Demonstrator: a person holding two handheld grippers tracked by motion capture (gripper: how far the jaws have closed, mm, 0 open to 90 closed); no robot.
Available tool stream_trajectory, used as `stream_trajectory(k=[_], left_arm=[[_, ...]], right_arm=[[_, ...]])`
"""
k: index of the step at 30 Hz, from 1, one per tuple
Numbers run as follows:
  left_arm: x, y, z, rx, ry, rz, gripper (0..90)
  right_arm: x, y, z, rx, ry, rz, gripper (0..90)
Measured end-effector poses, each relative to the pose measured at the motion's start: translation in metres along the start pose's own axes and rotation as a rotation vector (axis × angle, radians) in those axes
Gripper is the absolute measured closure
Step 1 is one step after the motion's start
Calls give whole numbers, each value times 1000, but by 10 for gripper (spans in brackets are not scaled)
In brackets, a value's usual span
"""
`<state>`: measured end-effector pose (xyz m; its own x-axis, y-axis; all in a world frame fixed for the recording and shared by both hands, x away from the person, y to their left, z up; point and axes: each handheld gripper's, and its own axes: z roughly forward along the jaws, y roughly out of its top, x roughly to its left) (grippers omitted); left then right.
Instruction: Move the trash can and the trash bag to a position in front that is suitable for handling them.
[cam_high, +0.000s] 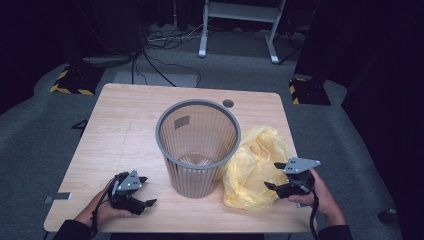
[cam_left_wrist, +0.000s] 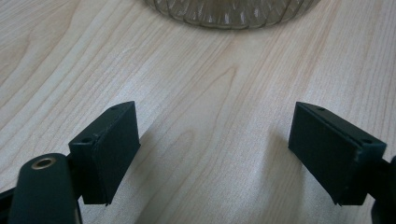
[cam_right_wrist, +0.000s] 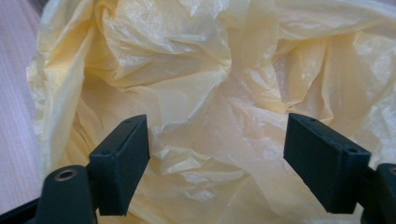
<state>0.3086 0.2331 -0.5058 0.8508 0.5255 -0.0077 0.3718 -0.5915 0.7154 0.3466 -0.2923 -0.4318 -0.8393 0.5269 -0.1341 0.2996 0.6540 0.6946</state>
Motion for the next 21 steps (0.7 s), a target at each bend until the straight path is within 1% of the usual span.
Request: stream_trajectory(k=[3, 7, 10, 12, 14, 15, 16, 18, 21], left_arm=[[0, 0, 0, 0, 0, 0, 162], [0, 0, 0, 0, 0, 0, 162], [0, 0, 0, 0, 0, 0, 162], [0, 0, 0, 0, 0, 0, 162], [0, 0, 0, 0, 0, 0, 162], [0, 0, 0, 0, 0, 0, 162], [0, 0, 0, 0, 0, 0, 162], [0, 0, 0, 0, 0, 1, 162], [0, 0, 0, 0, 0, 0, 162]], right_arm=[[0, -1, 10, 14, 15, 16, 226], [2, -6, 21, 53, 26, 31, 231], [2, -11, 27, 66, 33, 57, 232], [4, -13, 31, 79, 31, 61, 232], [4, -15, 35, 87, 38, 72, 232], [5, -15, 37, 94, 41, 69, 232], [5, -16, 39, 97, 39, 68, 232], [6, -16, 41, 99, 50, 69, 232], [7, -17, 44, 83, 77, 91, 232]])
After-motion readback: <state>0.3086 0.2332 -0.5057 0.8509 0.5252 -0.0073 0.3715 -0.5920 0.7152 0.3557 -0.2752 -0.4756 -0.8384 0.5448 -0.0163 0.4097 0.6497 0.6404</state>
